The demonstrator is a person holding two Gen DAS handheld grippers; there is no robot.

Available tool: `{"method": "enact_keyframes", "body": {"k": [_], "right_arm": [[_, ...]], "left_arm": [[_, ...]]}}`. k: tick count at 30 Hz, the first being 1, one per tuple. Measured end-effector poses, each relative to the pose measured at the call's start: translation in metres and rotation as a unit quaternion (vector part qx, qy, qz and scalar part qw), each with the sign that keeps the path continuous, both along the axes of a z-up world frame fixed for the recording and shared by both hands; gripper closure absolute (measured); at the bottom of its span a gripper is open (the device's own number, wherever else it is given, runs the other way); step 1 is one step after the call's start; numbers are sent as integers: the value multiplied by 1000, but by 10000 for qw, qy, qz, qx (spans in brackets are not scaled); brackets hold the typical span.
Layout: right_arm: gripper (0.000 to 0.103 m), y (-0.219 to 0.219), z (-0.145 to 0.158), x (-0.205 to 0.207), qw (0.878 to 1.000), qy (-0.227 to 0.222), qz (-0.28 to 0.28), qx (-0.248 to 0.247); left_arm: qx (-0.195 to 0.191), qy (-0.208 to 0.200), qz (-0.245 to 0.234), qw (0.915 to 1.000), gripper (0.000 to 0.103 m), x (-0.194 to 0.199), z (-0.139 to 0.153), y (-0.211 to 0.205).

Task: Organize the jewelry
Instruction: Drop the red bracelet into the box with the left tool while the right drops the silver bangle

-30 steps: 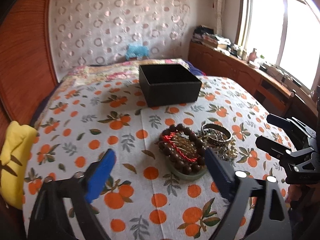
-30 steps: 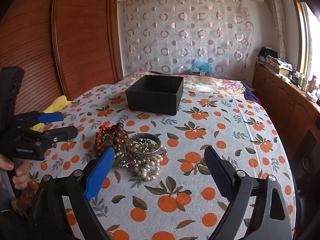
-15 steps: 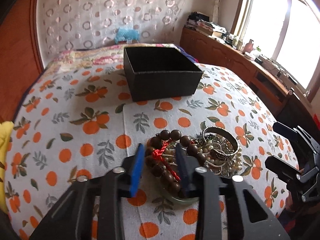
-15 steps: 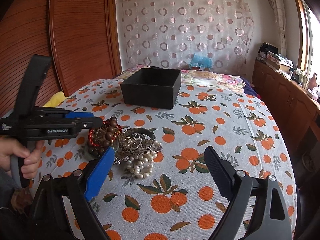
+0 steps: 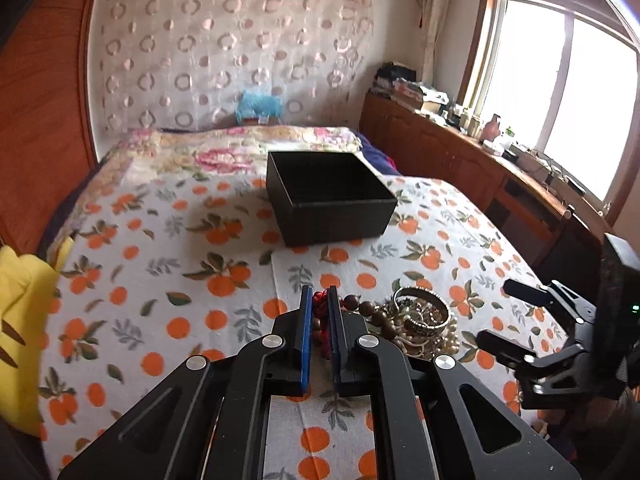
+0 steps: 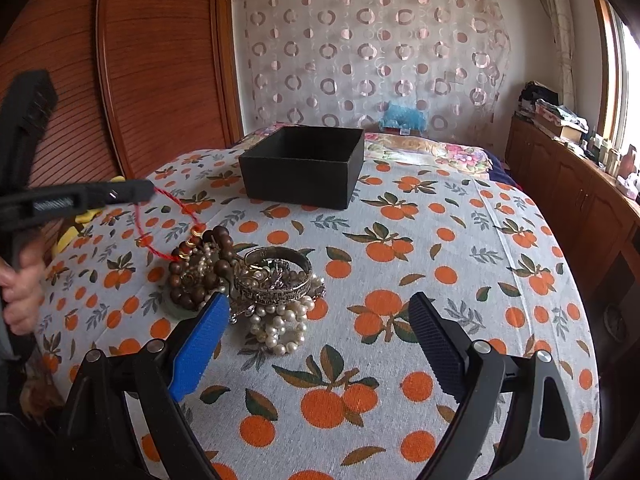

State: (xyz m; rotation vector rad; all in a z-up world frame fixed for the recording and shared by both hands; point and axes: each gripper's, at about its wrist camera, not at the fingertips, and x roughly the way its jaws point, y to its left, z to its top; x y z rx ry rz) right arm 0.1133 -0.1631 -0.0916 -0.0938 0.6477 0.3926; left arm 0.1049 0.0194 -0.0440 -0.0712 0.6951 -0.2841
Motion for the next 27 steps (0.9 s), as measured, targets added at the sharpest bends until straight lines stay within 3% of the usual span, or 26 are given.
{"method": "enact_keyframes", "body": {"k": [6, 11, 18, 20, 22, 27], "right_arm": [[11, 7, 0, 21, 9998, 121, 169, -83], [19, 20, -7, 43, 9978, 474, 462, -4], [20, 39, -18, 62, 9914, 970, 869, 82], [25, 43, -20, 62, 9906, 1000, 935, 41], [41, 46, -21, 62, 9900, 1026, 971, -31], [42, 45, -16, 62, 9907, 889, 1022, -153]], "left_arm": [[77, -197, 24, 9998, 97, -7, 14, 1], [119, -256, 45, 9996, 97, -9, 15, 1], [166, -244, 15, 9996, 97, -12, 12, -1], [162, -252, 16, 9996, 97, -11, 12, -1], [163, -252, 26, 9995, 97, -11, 11, -1], [193, -232, -4, 9995, 97, -6, 10, -4]]}}
